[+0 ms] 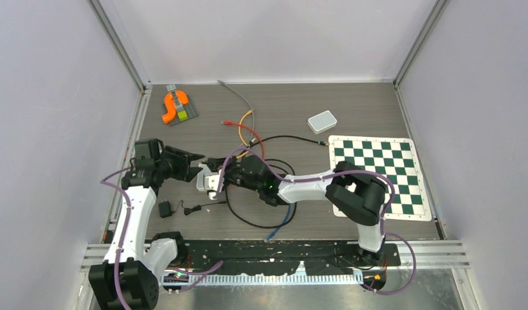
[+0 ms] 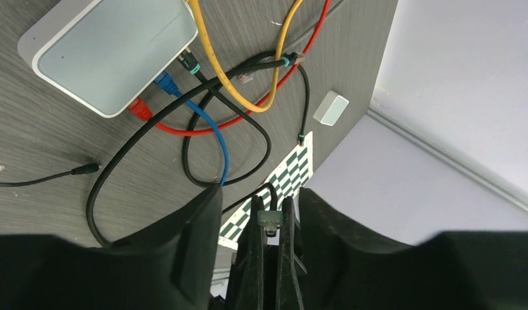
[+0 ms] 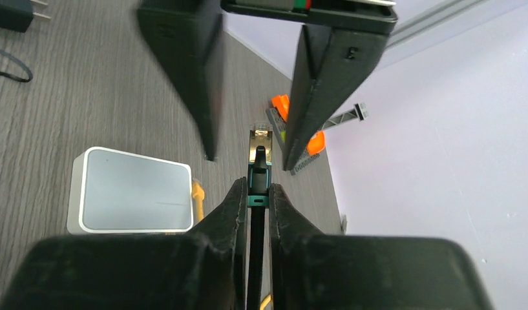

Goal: Insert the plug into the switch port
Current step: Pick up the connector from the center of the board, then adjust the switch port at the center of the board.

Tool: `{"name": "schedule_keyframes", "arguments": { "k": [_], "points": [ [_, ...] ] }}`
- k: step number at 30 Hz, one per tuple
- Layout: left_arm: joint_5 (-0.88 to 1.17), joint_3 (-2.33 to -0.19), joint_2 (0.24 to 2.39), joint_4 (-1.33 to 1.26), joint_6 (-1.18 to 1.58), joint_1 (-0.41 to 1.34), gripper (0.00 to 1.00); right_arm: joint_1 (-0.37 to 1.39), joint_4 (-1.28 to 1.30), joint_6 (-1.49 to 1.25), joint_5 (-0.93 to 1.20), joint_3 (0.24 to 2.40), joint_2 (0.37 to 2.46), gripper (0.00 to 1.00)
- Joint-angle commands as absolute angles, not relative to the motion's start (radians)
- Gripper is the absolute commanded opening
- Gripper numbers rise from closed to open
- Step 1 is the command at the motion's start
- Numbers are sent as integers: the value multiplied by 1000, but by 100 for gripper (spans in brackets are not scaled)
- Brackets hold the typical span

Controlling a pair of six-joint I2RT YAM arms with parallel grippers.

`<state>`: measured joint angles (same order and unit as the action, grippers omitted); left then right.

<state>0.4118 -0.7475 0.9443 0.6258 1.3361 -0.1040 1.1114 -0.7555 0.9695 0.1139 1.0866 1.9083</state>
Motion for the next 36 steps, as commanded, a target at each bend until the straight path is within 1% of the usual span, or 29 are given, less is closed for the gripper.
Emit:
{"name": "schedule_keyframes", "arguments": {
  "k": [1,4,5,6,7,9,11,14,19,22,27,28,31,36],
  "points": [
    [410,-786,921,553,1225,-98,55,1107,-845,874,-6,1095,1851,5],
    [485,-765,909,393,1166,-106,61,1039,-836,683,-53,1066,1807,5],
    [536,-765,913,342,1137,-113,66,1019,-831,648,-58,1046,1786,5],
    [571,-781,927,323,1099,-116,71,980,-816,583,-67,1032,1778,5],
    [594,-809,940,334,1046,-116,73,963,-805,555,-89,1028,1762,5],
    [606,-870,959,381,920,-115,75,910,-751,459,-119,1025,1738,5],
    [586,-905,961,402,803,-115,75,822,-671,335,-136,1042,1718,5],
    [555,-915,951,377,714,-114,74,727,-510,154,-132,1079,1702,5],
    [464,-957,998,400,614,-86,72,574,-267,17,-145,1158,1707,5],
    [380,-1007,1053,419,559,-23,71,480,-148,2,-138,1200,1724,5],
    [251,-1085,1157,416,507,127,71,352,-23,-22,-133,1292,1787,5],
    [236,-1099,1180,414,506,144,71,320,38,-12,-142,1309,1799,5],
    [228,-1120,1230,409,524,169,70,267,112,28,-201,1385,1855,5],
    [197,-1058,1237,331,532,180,71,167,210,16,-199,1495,1928,5]
  ]
}}
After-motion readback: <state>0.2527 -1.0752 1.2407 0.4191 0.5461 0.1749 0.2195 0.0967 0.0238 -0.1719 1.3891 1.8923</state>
